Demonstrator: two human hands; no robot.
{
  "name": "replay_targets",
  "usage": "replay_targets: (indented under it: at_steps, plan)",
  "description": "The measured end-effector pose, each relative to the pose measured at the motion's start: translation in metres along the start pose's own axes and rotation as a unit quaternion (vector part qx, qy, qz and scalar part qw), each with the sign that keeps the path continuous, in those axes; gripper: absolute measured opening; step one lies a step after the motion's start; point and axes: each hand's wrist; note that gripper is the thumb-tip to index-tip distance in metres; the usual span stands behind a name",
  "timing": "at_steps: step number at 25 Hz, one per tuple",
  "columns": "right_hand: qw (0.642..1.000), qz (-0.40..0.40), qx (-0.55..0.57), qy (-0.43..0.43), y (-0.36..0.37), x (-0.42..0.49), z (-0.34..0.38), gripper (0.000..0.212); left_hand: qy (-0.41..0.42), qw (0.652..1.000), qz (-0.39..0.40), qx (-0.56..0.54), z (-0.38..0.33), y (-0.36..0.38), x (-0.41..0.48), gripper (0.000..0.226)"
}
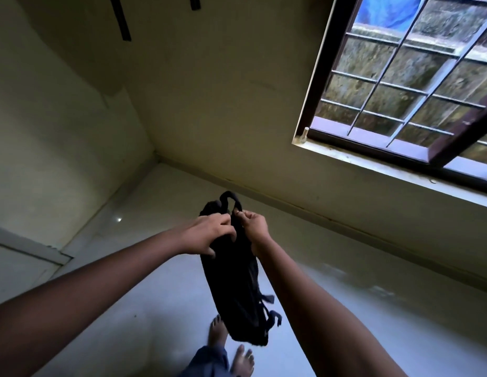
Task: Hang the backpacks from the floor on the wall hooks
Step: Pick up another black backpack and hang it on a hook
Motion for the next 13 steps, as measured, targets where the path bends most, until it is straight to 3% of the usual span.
replay_targets:
  at_steps: [1,3,5,7,9,11,13]
  plan:
    - [0.999,0.007,-0.032,-0.007,0.002,-0.004,-0.005,0.024,-0.009,0.998,-0.012,-0.06,-0.001,0.0,-0.001,0.045]
    - [0.994,0.009,-0.105,-0.028,0.0,-0.014,-0.016,0.02,-0.053,0.971,-0.14,-0.187,-0.005,-0.002,-0.004,0.03]
    - [0.99,-0.003,-0.133,-0.055,-0.008,-0.026,-0.02,0.018,-0.103,0.934,-0.219,-0.264,-0.005,0.0,-0.006,0.038]
    - [0.984,-0.01,-0.145,-0.104,-0.019,-0.039,-0.005,0.016,-0.103,0.934,-0.212,-0.27,-0.007,-0.001,-0.005,0.054]
    - [0.975,-0.005,-0.16,-0.155,-0.026,-0.046,0.022,0.012,-0.102,0.923,-0.265,-0.259,-0.009,-0.015,-0.002,0.04]
    - [0.964,-0.011,-0.166,-0.206,-0.03,-0.049,0.056,0.013,-0.122,0.88,-0.364,-0.28,-0.008,-0.043,0.0,0.02]
    - [0.96,-0.031,-0.141,-0.24,-0.032,-0.046,0.09,0.02,-0.146,0.829,-0.407,-0.355,-0.001,-0.08,-0.001,0.018]
Point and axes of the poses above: each hand's wrist, its own x-axis towards the middle knuckle, its own y-axis out of the palm, z = x × y, and after that the axes turned 6 degrees about z, right-handed
